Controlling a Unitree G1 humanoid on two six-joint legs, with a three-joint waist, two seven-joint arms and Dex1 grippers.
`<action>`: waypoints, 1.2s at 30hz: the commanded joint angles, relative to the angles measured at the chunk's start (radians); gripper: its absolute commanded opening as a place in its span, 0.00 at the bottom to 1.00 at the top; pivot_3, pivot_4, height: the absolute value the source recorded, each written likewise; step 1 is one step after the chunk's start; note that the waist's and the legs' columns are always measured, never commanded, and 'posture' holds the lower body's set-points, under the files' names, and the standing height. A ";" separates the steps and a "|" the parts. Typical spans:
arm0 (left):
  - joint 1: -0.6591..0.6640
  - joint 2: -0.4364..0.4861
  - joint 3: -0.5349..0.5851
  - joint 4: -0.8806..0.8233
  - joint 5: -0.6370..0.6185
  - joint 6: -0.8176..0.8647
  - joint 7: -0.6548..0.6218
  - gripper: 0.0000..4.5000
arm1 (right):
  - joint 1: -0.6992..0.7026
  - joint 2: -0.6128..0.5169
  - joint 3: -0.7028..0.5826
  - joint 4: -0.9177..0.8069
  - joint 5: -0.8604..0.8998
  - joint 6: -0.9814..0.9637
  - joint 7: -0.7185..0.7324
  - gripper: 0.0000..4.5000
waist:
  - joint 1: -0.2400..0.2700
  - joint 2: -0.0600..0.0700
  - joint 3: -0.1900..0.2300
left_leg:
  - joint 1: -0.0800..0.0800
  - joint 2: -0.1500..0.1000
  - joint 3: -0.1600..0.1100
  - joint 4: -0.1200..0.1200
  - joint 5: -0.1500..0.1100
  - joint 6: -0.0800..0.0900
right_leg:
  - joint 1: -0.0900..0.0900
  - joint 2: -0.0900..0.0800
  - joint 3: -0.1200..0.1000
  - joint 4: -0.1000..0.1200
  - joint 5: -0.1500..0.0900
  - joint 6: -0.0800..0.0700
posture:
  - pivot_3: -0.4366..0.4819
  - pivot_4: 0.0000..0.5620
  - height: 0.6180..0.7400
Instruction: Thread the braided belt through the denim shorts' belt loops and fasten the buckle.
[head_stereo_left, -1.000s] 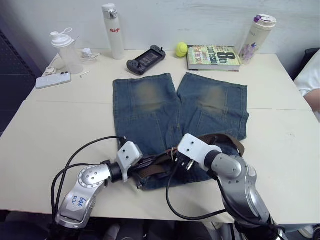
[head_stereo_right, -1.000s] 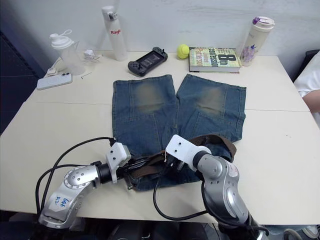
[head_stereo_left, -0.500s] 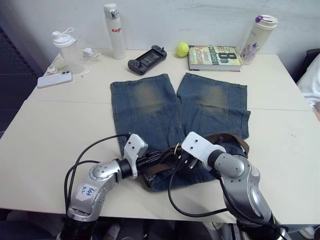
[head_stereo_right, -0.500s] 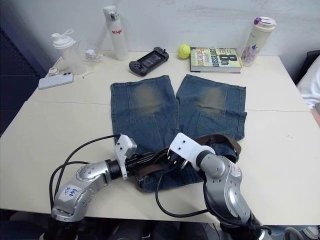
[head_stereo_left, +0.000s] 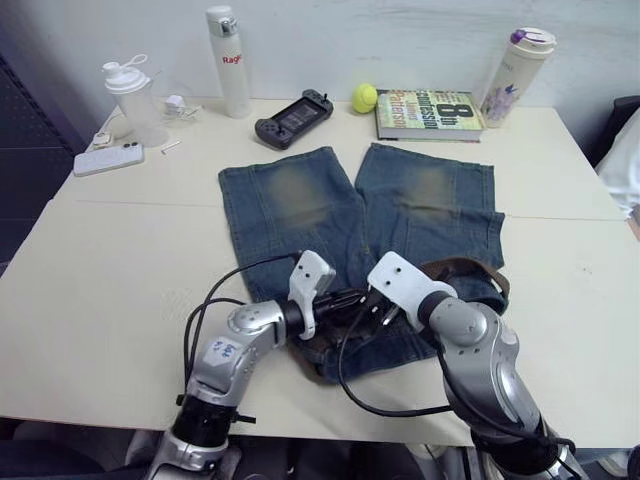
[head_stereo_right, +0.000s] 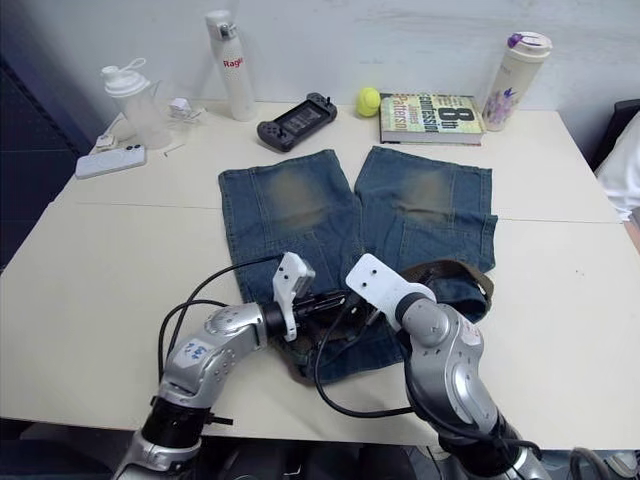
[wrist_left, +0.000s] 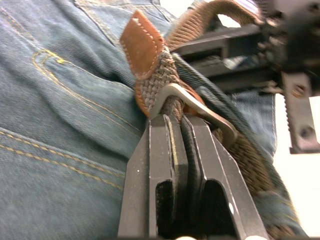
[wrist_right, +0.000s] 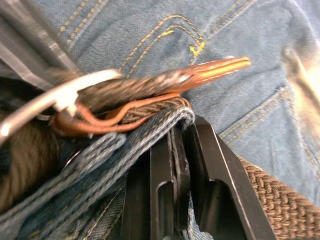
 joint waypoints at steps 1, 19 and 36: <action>-0.060 -0.032 -0.020 -0.015 -0.004 -0.068 0.003 0.00 | 0.012 -0.004 0.081 -0.052 0.072 -0.024 0.041 0.02 | -0.001 0.000 0.000 | 0.000 0.000 0.000 0.000 0.000 0.000 | 0.000 0.000 0.000 0.000 0.000 0.000 | 0.48 0.27 1.00; -0.067 0.017 -0.066 0.039 0.046 -0.154 -0.067 0.00 | 0.046 -0.130 -0.019 -0.187 0.166 0.050 0.108 0.66 | 0.001 0.000 0.000 | 0.000 0.000 0.000 0.000 0.000 -0.001 | 0.000 0.000 0.000 -0.002 0.000 0.000 | 0.48 0.27 1.00; -0.070 0.008 -0.091 0.053 0.045 -0.176 -0.080 0.00 | -0.218 -0.573 -0.312 -0.097 0.583 -0.293 0.325 0.66 | 0.003 0.000 0.003 | -0.001 0.001 -0.002 0.001 0.000 0.003 | 0.006 0.000 -0.003 -0.009 0.000 0.000 | 0.48 0.27 1.00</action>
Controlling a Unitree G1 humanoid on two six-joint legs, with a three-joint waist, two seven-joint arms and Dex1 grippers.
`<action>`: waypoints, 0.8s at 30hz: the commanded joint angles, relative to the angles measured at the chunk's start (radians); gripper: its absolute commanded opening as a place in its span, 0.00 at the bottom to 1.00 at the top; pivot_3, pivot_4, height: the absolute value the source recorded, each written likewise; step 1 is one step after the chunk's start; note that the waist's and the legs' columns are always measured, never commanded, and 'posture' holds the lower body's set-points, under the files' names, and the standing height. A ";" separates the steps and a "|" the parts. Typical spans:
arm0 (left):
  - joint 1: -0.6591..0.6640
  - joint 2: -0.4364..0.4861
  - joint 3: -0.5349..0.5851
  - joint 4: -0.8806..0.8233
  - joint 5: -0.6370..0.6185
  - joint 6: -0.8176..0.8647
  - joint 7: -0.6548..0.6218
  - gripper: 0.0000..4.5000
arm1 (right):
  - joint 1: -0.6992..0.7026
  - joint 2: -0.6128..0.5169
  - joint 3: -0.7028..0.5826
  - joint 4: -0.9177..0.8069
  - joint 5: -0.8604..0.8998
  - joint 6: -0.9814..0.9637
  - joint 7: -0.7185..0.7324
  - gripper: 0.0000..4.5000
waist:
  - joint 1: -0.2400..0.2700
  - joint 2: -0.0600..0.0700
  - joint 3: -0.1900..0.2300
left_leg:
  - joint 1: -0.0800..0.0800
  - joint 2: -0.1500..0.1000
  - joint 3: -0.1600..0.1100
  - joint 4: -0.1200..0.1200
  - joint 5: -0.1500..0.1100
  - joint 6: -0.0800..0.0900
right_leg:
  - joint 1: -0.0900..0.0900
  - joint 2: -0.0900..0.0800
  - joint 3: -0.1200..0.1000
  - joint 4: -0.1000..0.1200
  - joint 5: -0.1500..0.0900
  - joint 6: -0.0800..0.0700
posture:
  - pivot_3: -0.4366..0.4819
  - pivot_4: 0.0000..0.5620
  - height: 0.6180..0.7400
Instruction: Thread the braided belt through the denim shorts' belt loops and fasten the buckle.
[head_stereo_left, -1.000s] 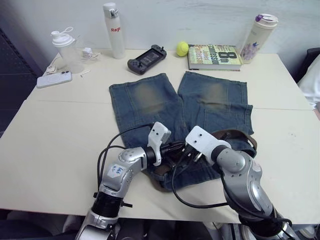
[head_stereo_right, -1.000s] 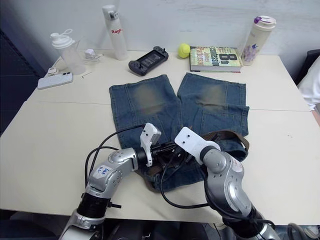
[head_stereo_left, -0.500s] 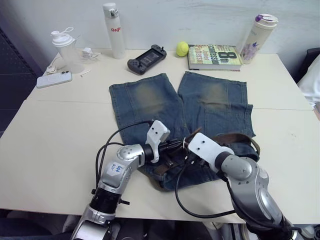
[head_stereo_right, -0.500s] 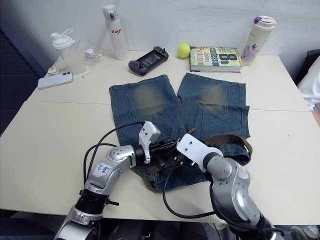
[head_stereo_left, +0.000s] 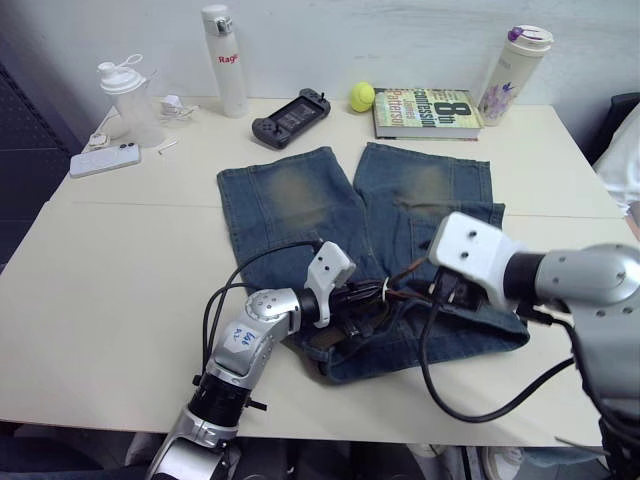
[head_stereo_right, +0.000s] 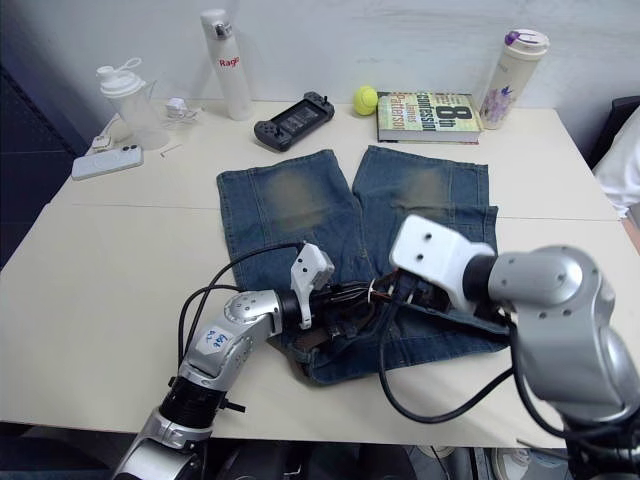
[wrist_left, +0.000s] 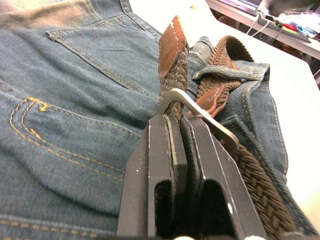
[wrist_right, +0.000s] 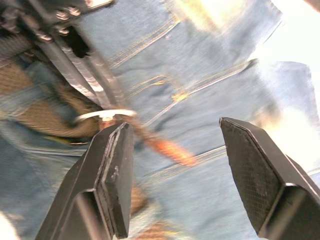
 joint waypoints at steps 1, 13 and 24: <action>-0.006 -0.011 -0.010 -0.027 -0.014 -0.023 -0.009 0.00 | 0.024 -0.057 0.063 0.068 -0.039 -0.257 -0.056 0.66 | 0.000 0.000 0.000 | 0.000 0.000 0.000 0.000 0.000 0.000 | 0.001 0.000 0.000 0.000 0.000 0.000 | 0.48 0.27 1.00; -0.001 -0.009 -0.022 -0.032 -0.009 -0.028 -0.009 0.00 | 0.070 -0.109 0.175 0.231 -0.164 -0.615 -0.124 0.49 | -0.003 0.000 0.000 | 0.000 0.000 -0.001 0.003 0.000 0.001 | 0.002 0.000 -0.001 0.000 0.000 0.000 | 0.48 0.27 1.00; -0.006 0.007 -0.032 -0.020 0.008 -0.050 -0.019 0.09 | 0.155 -0.087 0.149 0.154 -0.155 -0.518 -0.118 0.00 | -0.002 0.000 0.000 | 0.001 0.000 -0.005 0.004 -0.001 0.001 | 0.007 0.000 -0.006 -0.002 0.000 0.000 | 0.48 0.27 1.00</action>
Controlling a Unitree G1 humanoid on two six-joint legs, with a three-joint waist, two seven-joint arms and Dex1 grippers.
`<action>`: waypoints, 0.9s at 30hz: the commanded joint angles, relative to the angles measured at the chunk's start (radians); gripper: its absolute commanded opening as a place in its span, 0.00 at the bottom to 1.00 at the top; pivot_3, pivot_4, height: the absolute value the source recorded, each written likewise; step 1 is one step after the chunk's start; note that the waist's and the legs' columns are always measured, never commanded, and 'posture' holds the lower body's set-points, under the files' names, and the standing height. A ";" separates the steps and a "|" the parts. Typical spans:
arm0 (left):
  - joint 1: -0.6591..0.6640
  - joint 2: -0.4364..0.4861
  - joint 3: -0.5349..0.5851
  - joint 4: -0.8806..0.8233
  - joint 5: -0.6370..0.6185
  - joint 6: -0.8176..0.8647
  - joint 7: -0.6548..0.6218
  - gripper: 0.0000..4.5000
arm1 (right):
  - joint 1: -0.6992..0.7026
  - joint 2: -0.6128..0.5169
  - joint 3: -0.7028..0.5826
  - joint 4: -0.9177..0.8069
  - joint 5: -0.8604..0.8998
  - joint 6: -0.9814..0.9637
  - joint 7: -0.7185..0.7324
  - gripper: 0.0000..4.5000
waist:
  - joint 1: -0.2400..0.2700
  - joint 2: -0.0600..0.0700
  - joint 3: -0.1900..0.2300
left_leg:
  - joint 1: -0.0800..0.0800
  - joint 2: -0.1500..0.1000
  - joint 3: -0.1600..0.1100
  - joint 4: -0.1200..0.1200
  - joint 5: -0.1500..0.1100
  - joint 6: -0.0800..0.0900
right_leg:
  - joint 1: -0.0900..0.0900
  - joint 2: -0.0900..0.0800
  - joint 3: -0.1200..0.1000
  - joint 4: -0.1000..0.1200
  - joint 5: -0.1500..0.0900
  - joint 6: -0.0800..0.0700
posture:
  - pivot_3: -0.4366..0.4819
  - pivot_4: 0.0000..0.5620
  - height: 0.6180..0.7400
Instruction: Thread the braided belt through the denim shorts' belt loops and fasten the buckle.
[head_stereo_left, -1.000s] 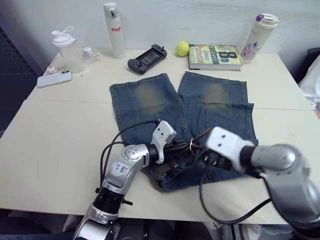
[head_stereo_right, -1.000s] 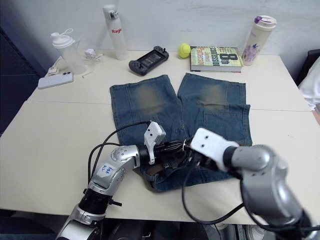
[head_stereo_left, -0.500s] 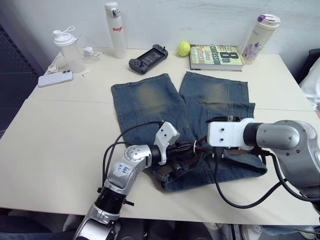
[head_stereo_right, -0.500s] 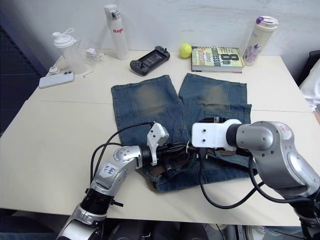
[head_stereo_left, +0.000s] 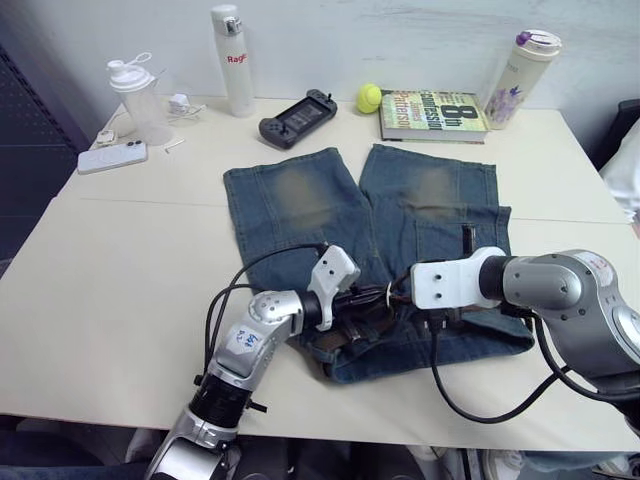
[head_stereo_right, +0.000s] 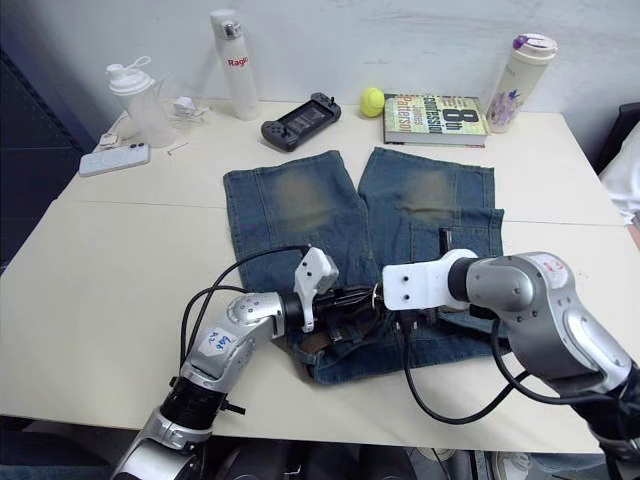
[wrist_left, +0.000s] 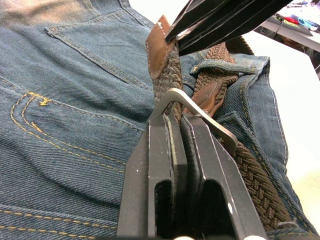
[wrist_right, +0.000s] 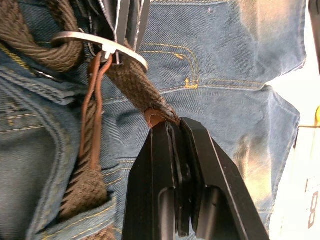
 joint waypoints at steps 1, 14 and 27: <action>-0.007 -0.007 -0.002 -0.025 -0.016 -0.035 -0.020 0.18 | 0.025 0.015 -0.023 -0.060 0.000 0.046 -0.003 0.00 | 0.000 0.000 0.000 | 0.000 0.000 0.000 0.000 0.000 0.000 | 0.000 0.000 0.000 0.000 0.000 0.000 | 0.48 0.27 1.00; 0.104 0.244 0.168 -0.262 -0.286 0.161 -0.231 0.89 | 0.176 0.039 -0.137 -0.177 0.016 0.212 -0.070 0.00 | -0.003 0.002 0.001 | 0.000 0.000 -0.002 -0.001 0.000 0.000 | 0.001 0.000 -0.002 -0.001 0.000 0.000 | 0.48 0.27 1.00; 0.093 0.306 -0.003 -0.152 -0.156 0.062 -0.282 0.01 | 0.234 0.051 -0.178 -0.199 0.017 0.239 -0.143 0.00 | 0.009 0.002 0.001 | 0.000 -0.001 -0.003 -0.001 0.000 0.000 | 0.002 0.000 -0.002 -0.002 0.000 0.000 | 0.48 0.27 1.00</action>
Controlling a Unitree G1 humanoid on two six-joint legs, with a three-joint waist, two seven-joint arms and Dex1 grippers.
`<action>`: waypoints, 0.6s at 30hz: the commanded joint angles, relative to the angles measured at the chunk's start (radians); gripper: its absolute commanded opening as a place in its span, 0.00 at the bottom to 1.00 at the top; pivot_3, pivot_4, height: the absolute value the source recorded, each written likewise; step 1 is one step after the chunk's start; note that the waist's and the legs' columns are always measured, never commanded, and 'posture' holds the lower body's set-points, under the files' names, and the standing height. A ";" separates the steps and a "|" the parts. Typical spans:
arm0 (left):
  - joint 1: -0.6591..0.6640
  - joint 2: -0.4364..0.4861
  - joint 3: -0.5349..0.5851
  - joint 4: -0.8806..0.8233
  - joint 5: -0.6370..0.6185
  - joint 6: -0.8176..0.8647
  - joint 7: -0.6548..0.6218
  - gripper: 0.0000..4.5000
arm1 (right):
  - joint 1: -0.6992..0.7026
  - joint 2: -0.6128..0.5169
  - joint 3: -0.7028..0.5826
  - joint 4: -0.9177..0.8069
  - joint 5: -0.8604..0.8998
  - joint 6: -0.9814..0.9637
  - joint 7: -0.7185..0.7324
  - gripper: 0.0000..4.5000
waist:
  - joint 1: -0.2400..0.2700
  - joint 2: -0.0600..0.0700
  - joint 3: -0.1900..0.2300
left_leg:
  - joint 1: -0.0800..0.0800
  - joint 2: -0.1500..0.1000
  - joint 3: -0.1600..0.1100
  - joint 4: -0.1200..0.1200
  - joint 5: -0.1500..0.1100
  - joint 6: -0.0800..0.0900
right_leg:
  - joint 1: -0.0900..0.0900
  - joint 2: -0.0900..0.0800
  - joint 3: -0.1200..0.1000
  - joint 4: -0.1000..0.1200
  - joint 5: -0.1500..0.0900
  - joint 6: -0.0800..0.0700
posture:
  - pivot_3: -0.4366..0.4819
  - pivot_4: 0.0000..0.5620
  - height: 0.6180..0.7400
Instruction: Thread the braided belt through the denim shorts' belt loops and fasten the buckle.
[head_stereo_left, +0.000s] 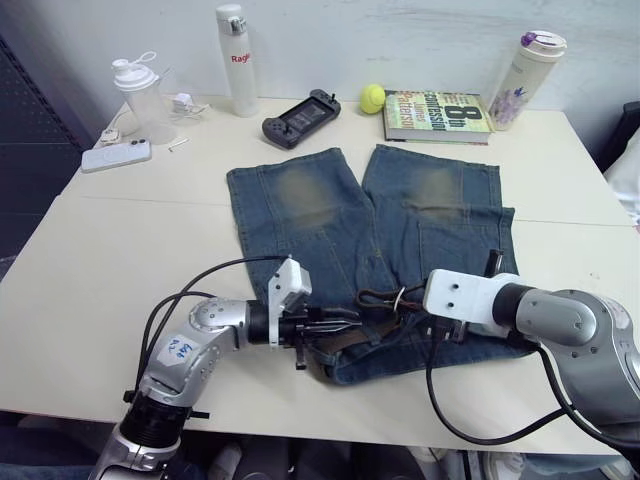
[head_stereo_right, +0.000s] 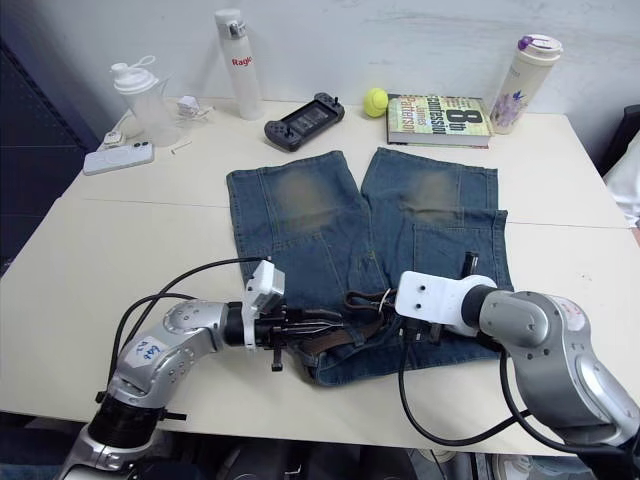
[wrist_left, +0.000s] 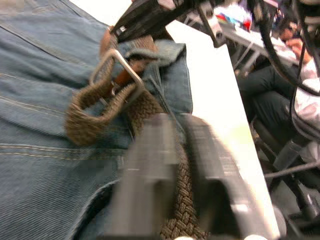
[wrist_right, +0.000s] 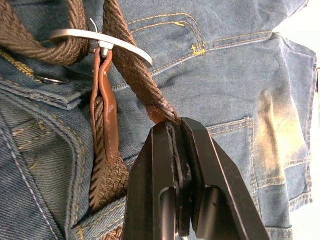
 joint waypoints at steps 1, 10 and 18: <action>-0.015 0.028 -0.090 0.075 0.100 -0.038 -0.004 0.01 | 0.024 -0.009 -0.063 -0.052 0.006 0.016 -0.015 0.00 | 0.001 0.000 0.000 | 0.000 0.000 0.000 0.000 0.000 0.000 | 0.000 0.000 0.000 0.000 0.000 0.000 | 0.48 0.27 1.00; -0.041 0.109 -0.200 0.270 0.253 -0.252 -0.090 0.01 | 0.289 -0.043 -0.301 -0.049 0.003 -0.061 -0.025 0.00 | 0.010 0.003 -0.002 | 0.001 0.000 0.000 -0.001 0.000 0.000 | 0.001 0.000 0.000 -0.001 0.000 0.000 | 0.48 0.27 1.00; -0.009 0.163 -0.175 0.298 0.266 -0.310 -0.141 0.01 | 0.694 -0.033 -0.656 0.060 -0.074 -0.286 0.005 0.00 | 0.009 0.006 -0.005 | 0.004 0.000 0.001 -0.004 0.000 -0.001 | 0.002 0.001 0.000 0.000 0.000 0.000 | 0.48 0.27 1.00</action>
